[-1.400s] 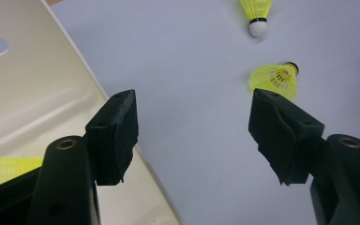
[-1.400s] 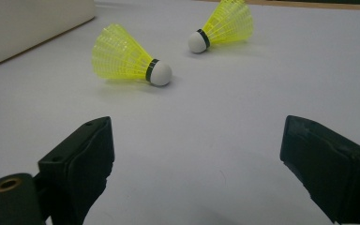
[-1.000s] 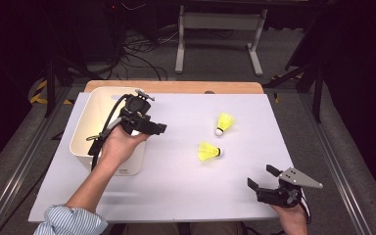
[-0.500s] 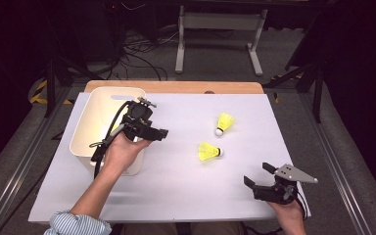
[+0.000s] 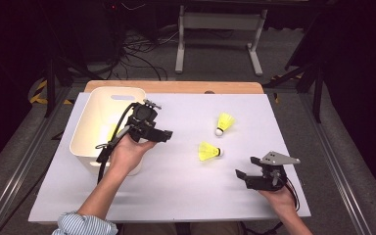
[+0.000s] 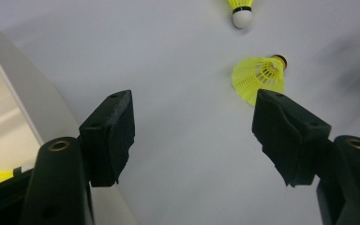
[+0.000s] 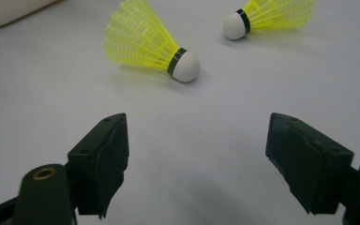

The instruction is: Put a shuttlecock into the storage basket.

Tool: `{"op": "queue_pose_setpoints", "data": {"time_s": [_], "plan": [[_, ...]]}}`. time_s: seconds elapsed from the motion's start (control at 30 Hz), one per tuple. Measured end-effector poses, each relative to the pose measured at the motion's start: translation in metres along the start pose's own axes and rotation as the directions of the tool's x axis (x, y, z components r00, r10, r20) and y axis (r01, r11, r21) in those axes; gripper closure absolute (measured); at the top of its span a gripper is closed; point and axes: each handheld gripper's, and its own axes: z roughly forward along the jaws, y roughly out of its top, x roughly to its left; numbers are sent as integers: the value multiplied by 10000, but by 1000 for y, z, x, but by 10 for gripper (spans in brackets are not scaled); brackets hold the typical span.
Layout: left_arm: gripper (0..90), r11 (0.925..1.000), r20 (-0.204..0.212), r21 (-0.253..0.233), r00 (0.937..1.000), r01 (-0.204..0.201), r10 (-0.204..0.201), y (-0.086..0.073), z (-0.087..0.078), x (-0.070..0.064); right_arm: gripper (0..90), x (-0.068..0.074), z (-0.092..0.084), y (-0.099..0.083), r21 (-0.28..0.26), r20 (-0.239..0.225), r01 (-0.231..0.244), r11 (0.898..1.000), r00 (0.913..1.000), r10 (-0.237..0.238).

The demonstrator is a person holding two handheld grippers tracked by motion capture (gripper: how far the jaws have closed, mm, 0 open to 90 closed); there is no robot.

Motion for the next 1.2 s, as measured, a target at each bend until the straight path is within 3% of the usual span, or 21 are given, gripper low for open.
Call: {"op": "queue_pose_setpoints", "data": {"time_s": [0.13, 0.3, 0.47, 0.77, 0.9, 1.2], "plan": [[306, 10000, 59, -72, 10000, 12, -12, 1, 2, -3, 246, 1, 7, 6, 169, -115, 89, 9998, 9999, -87], [300, 10000, 153, -51, 9999, -67, 68, 3, 6, -6, 259, 4, 22, 19, 480, -281, 583, 9971, 9980, -570], [294, 10000, 142, -70, 9999, -53, 54, 3, 9, -7, 331, 9, 30, 30, 586, -222, 888, 9943, 9959, -876], [290, 10000, 246, -31, 9997, -12, 13, 4, 17, -7, 368, 18, 51, 46, 1189, -290, 1767, 9771, 9842, -1745], [288, 10000, 328, 24, 9995, -16, 15, 5, 20, -7, 379, 17, 59, 52, 1376, -262, 1831, 9734, 9831, -1812], [280, 9999, 301, 145, 9995, -14, 10, 6, 25, -7, 396, 17, 71, 65, 1888, -368, 2310, 9545, 9729, -2282]]}}
